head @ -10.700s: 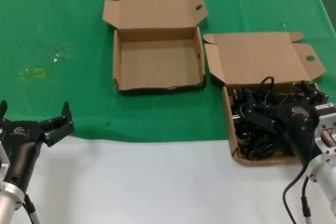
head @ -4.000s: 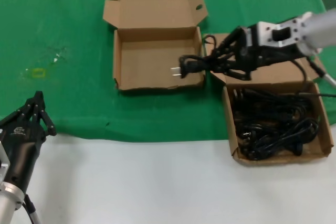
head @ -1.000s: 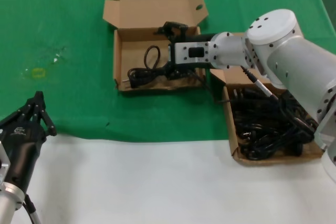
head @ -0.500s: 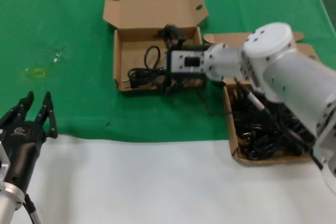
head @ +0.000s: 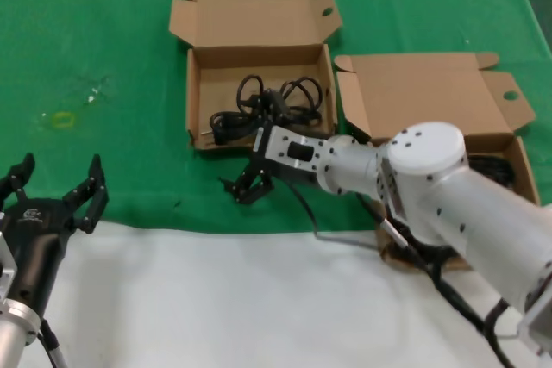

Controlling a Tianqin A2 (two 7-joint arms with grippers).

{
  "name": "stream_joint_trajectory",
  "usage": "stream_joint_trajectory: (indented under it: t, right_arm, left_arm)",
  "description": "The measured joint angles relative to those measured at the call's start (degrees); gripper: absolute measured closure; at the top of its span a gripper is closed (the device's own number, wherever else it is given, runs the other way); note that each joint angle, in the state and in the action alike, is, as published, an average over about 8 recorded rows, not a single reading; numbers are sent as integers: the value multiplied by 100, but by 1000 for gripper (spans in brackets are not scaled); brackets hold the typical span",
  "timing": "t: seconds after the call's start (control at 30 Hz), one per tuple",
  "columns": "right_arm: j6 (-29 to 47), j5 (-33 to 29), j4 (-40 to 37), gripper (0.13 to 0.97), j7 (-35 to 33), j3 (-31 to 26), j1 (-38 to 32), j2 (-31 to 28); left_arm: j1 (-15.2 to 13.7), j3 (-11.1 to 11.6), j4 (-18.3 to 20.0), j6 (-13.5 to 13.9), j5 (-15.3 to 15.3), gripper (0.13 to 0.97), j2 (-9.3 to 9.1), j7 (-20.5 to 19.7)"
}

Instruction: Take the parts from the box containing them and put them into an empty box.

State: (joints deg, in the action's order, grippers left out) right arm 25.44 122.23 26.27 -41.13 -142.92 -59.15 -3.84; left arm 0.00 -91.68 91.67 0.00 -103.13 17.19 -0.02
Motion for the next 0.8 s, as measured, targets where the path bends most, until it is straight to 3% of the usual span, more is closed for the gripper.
stream_joint_trajectory:
  t: [0.43, 0.73, 0.8]
  right_arm:
    - [-568, -426, 1460, 129, 919, 1145, 1319, -298]
    - [-962, -721, 2471, 129, 1554, 1937, 2234, -504]
    - [-1048, -787, 2694, 129, 1694, 2112, 2436, -550]
  left_arm:
    - [0, 0, 0, 0, 1, 362, 0, 0]
    - [0, 0, 0, 0, 0, 216, 0, 1]
    - [0, 0, 0, 0, 0, 216, 0, 1]
